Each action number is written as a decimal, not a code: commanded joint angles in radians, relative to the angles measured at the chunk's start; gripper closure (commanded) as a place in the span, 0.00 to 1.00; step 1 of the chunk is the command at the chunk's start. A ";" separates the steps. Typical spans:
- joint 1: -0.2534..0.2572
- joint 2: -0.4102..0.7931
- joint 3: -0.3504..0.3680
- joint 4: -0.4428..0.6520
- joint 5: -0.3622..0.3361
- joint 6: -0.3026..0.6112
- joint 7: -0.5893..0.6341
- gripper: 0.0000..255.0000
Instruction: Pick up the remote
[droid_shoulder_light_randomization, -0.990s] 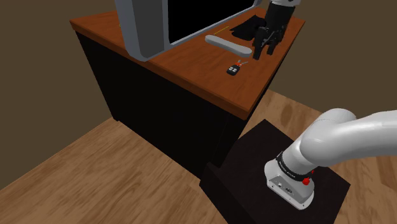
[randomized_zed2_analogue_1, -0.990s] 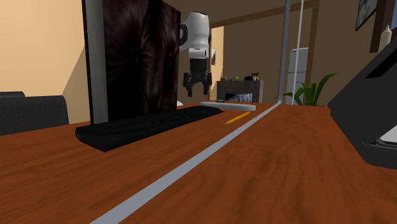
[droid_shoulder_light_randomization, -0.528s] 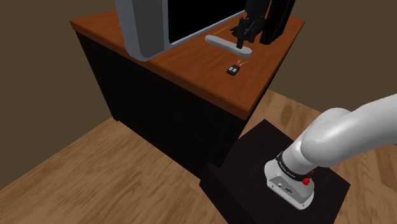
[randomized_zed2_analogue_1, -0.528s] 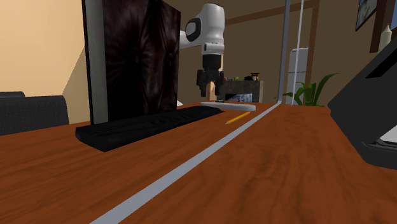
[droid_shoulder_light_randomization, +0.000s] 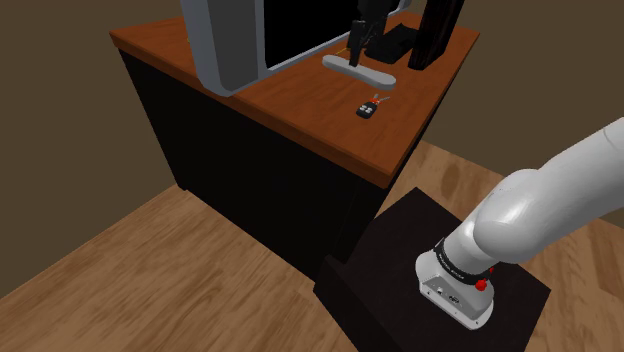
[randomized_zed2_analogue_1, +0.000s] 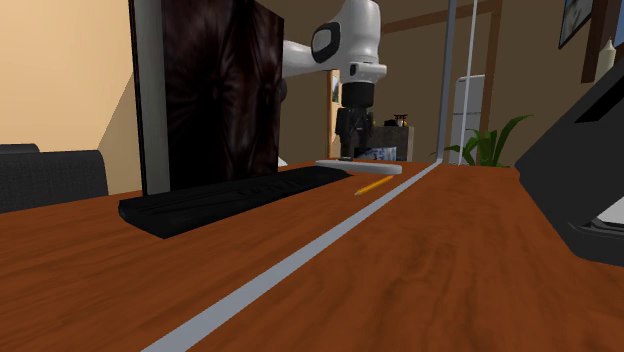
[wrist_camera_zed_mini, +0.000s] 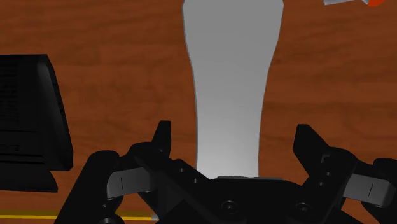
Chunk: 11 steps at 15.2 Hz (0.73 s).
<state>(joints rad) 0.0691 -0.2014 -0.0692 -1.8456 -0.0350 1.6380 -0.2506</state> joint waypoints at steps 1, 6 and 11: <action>0.000 -0.002 0.000 -0.028 -0.001 0.027 -0.002 0.00; 0.000 -0.008 -0.001 -0.082 -0.002 0.075 -0.001 0.00; 0.000 -0.010 0.000 -0.086 -0.002 0.077 0.000 1.00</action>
<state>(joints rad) 0.0688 -0.2120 -0.0698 -1.9289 -0.0370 1.7148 -0.2512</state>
